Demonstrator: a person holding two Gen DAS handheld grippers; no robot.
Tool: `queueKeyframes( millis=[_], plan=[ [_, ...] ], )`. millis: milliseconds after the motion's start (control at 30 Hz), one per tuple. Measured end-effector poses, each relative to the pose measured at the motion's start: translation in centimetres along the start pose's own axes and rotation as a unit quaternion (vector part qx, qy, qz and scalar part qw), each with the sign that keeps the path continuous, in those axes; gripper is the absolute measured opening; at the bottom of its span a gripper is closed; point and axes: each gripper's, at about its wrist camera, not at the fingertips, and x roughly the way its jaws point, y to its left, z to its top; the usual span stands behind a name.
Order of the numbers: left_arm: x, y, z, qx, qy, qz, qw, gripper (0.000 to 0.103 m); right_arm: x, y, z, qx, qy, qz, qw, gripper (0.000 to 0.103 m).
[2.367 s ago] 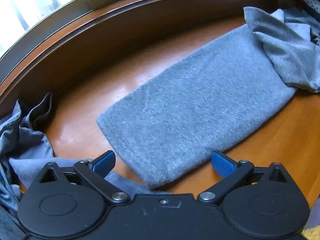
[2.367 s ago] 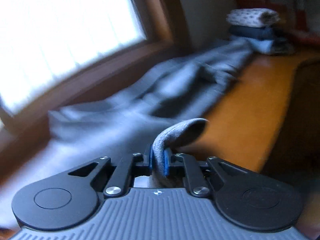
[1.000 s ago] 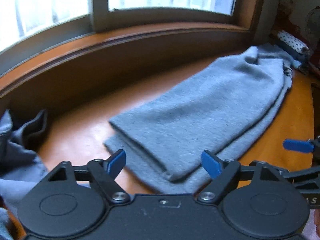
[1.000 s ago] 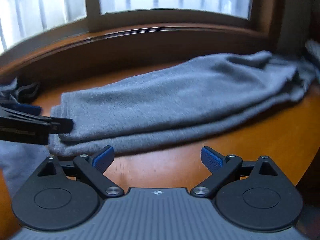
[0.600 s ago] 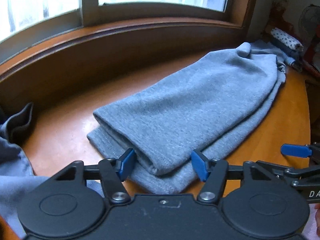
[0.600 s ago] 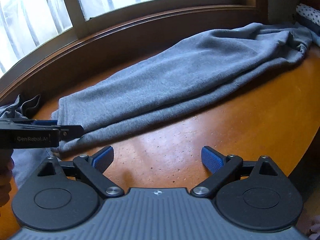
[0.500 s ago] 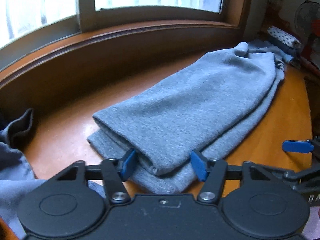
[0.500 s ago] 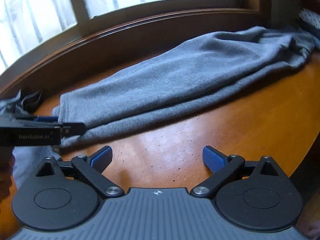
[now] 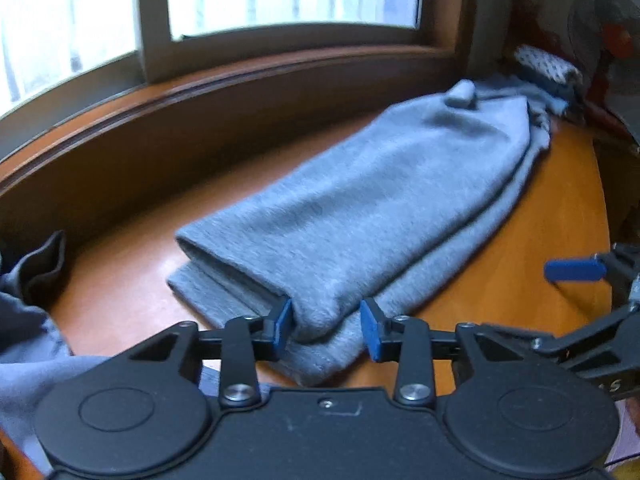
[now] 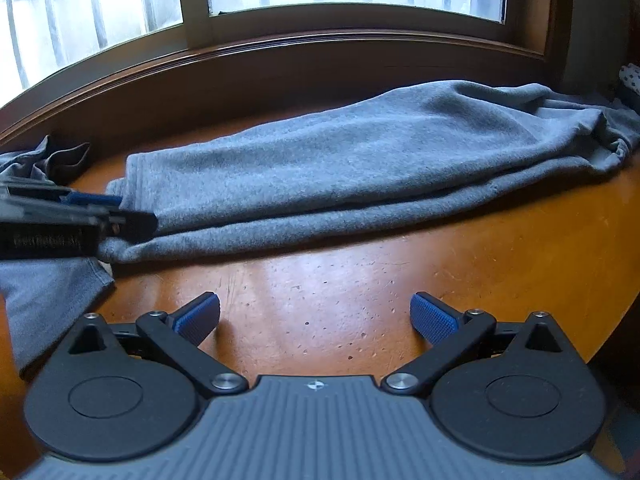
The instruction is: Fold clothes
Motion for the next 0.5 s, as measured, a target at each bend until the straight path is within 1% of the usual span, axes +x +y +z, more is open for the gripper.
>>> queueKeyframes(
  millis=[67,167,200,267,300,367,433,467,500],
  plan=[
    [0.6,0.2,0.3,0.0,-0.003,-0.005,1.0,0.034,0.0,0.1,0.0,-0.001,-0.001,-0.003,1.0,0.103],
    [1.4,0.8,1.1,-0.015,-0.002,-0.02,0.9997,0.009,0.1,0.3,0.0,-0.004,-0.003,-0.009,1.0,0.103],
    [1.4,1.0,1.4,-0.024,-0.003,-0.028,0.9993,0.005,0.1,0.4,0.0,-0.006,-0.003,-0.011,1.0,0.103],
    [0.9,1.4,1.7,-0.038,-0.012,-0.043,0.9983,0.004,0.2,0.6,0.0,-0.011,0.0,-0.016,1.0,0.103],
    [0.1,1.5,2.0,-0.044,-0.024,-0.05,0.9975,0.004,0.2,0.7,0.0,-0.012,0.001,-0.017,1.0,0.103],
    [-3.4,1.5,2.4,-0.06,-0.069,-0.055,0.9943,0.004,0.2,0.6,0.0,-0.007,0.002,-0.019,1.0,0.103],
    [-7.2,1.6,2.7,-0.075,-0.119,-0.056,0.9884,0.004,0.0,0.3,0.1,0.006,0.003,-0.021,1.0,0.103],
    [-8.4,1.4,2.6,-0.073,-0.134,-0.042,0.9874,0.004,-0.1,0.1,0.1,0.014,0.004,-0.023,1.0,0.103],
    [-8.8,1.0,2.0,-0.059,-0.131,-0.018,0.9895,0.004,-0.2,-0.2,0.2,0.023,0.005,-0.026,0.999,0.103]
  ],
)
